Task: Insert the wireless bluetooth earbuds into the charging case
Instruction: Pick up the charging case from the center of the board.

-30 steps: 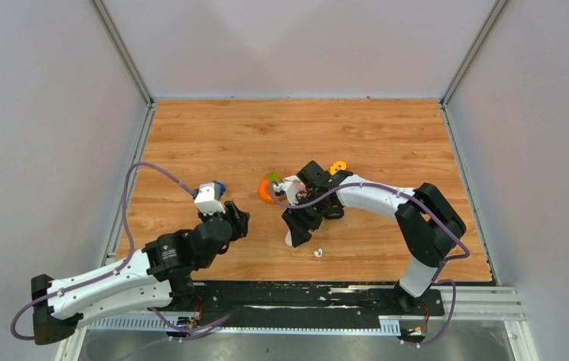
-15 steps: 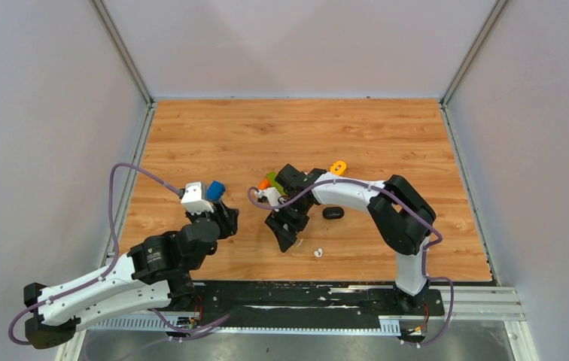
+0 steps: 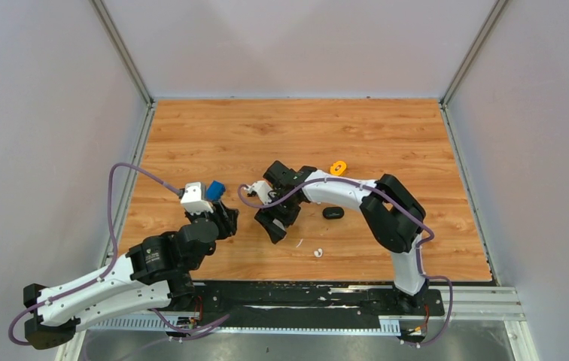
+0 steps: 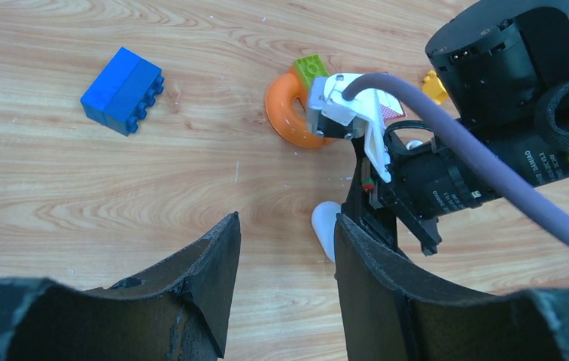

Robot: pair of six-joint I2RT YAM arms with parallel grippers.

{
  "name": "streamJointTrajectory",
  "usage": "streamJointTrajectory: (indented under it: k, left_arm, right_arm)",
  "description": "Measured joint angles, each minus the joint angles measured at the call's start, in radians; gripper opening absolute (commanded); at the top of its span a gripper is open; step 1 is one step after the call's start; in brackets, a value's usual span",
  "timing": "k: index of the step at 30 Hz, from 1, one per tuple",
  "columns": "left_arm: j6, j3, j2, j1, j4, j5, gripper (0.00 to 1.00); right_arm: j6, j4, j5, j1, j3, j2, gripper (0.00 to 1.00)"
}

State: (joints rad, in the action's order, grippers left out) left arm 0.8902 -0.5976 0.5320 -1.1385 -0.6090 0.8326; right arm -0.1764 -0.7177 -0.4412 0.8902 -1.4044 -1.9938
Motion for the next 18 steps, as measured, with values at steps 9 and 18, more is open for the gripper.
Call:
streamJointTrajectory:
  k: [9, 18]
  left_arm:
    - [-0.003, 0.000, -0.014, 0.000, -0.002, 0.000, 0.56]
    - [-0.013, 0.008, -0.020, 0.000, 0.000, -0.001, 0.56]
  right_arm:
    - [-0.023, 0.120, 0.308, 0.123, 0.032, 0.010, 0.62]
    - [-0.016, 0.158, 0.388, 0.143, 0.060, 0.024, 0.61]
